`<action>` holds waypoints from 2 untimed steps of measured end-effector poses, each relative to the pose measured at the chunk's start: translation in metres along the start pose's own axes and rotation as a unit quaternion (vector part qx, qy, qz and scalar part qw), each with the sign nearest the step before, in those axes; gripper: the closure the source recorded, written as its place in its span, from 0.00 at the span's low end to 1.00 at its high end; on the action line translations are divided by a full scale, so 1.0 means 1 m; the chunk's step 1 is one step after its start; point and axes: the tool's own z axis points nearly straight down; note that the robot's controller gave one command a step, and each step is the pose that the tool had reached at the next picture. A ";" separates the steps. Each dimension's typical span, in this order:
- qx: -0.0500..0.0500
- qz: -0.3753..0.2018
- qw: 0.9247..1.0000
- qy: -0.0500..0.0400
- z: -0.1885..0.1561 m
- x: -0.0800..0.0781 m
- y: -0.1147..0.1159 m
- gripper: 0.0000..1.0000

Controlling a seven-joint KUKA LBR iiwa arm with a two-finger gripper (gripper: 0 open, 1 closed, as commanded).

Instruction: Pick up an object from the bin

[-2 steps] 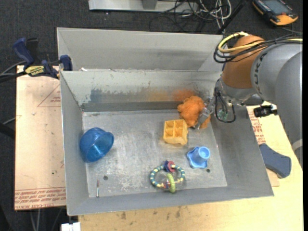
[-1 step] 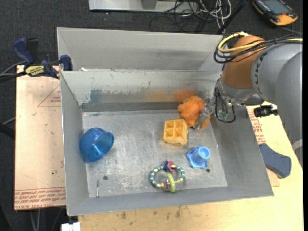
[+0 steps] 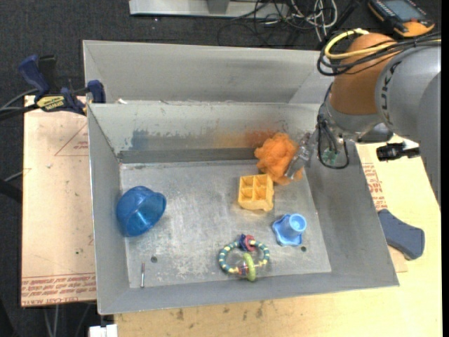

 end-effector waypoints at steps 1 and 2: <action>-0.003 0.002 1.000 -0.009 -0.018 -0.002 -0.004 1.00; 0.001 -0.052 0.999 0.003 -0.040 0.017 0.020 1.00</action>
Offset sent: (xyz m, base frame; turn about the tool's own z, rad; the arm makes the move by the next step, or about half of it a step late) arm -0.0003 0.0730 0.1242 -0.2749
